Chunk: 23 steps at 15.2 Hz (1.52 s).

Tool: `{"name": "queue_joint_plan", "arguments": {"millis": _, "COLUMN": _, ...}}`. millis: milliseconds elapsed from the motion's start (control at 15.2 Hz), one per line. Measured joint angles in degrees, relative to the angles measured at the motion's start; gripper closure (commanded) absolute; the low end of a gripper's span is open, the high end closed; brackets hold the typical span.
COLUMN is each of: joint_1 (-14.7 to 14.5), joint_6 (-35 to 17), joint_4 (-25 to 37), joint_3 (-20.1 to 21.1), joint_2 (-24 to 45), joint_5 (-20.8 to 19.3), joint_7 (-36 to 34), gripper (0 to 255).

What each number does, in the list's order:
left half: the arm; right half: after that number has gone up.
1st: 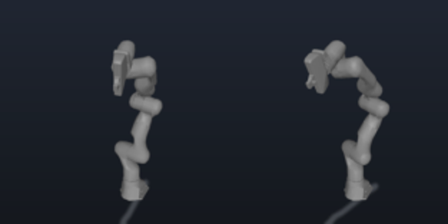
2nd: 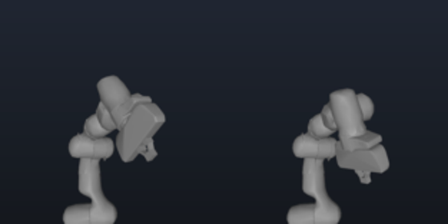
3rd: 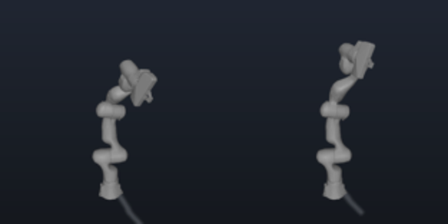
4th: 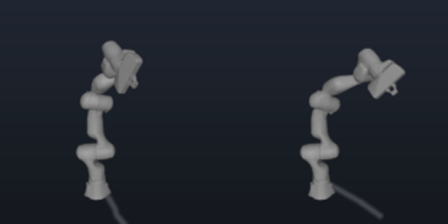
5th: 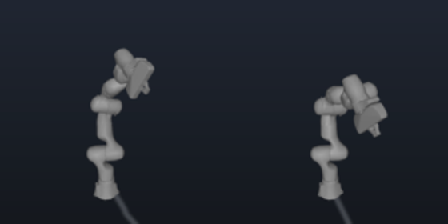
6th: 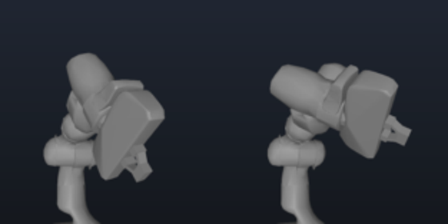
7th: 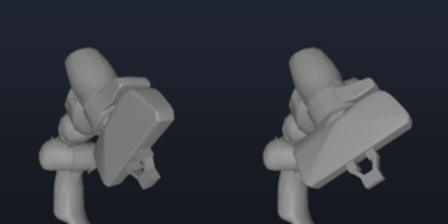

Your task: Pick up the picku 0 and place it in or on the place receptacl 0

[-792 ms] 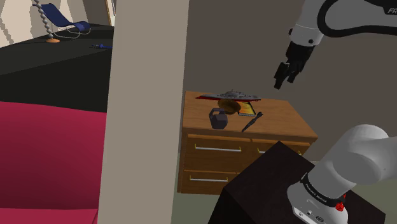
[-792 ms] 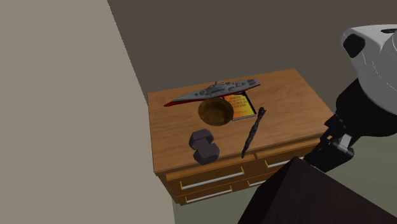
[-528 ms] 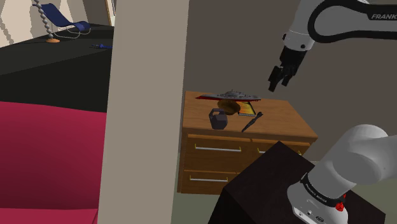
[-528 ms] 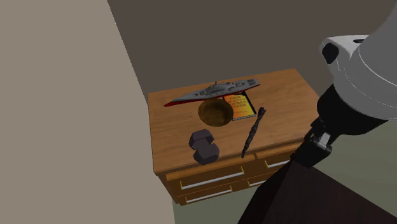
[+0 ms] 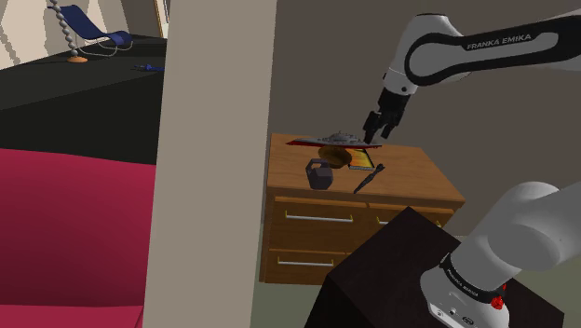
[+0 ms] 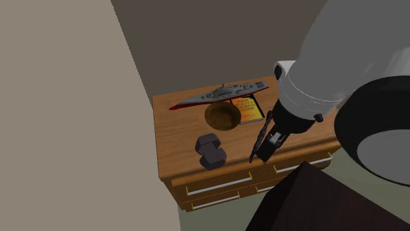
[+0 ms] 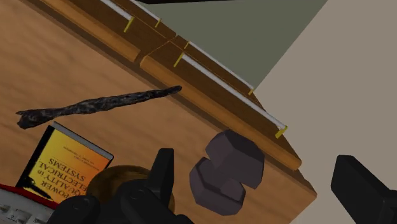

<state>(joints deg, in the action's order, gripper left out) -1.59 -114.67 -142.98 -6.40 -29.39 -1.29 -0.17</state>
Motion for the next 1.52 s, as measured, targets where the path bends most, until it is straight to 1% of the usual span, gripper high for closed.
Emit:
{"name": "queue_joint_plan", "arguments": {"millis": 330, "joint_1": -1.6, "joint_6": -8.8, "joint_4": 1.2, "joint_3": -2.6, "joint_2": 9.9, "joint_5": 4.6, "joint_7": 3.6, "gripper": 0}}
{"name": "queue_joint_plan", "arguments": {"millis": 594, "joint_1": -3.4, "joint_6": -15.0, "joint_4": 4.9, "joint_3": -4.1, "joint_2": 20.2, "joint_5": 10.5, "joint_7": 7.7, "gripper": 0}}
{"name": "queue_joint_plan", "arguments": {"millis": 924, "joint_1": -4.2, "joint_6": -19.4, "joint_4": 10.8, "joint_3": -4.8, "joint_2": 31.6, "joint_5": 19.4, "joint_7": 14.4, "gripper": 0}}
{"name": "queue_joint_plan", "arguments": {"millis": 1056, "joint_1": -4.2, "joint_6": -20.9, "joint_4": 13.5, "joint_3": -4.3, "joint_2": 36.4, "joint_5": 23.4, "joint_7": 17.0, "gripper": 0}}
{"name": "queue_joint_plan", "arguments": {"millis": 1254, "joint_1": -3.4, "joint_6": -22.1, "joint_4": 18.2, "joint_3": -3.1, "joint_2": 43.5, "joint_5": 28.9, "joint_7": 20.9, "gripper": 0}}
{"name": "queue_joint_plan", "arguments": {"millis": 1320, "joint_1": -2.9, "joint_6": -22.2, "joint_4": 20.2, "joint_3": -2.6, "joint_2": 45.8, "joint_5": 30.3, "joint_7": 22.0, "gripper": 0}}
{"name": "queue_joint_plan", "arguments": {"millis": 1518, "joint_1": -2.5, "joint_6": -23.6, "joint_4": 21.5, "joint_3": -2.0, "joint_2": 47.8, "joint_5": 32.2, "joint_7": 23.3, "gripper": 0}}
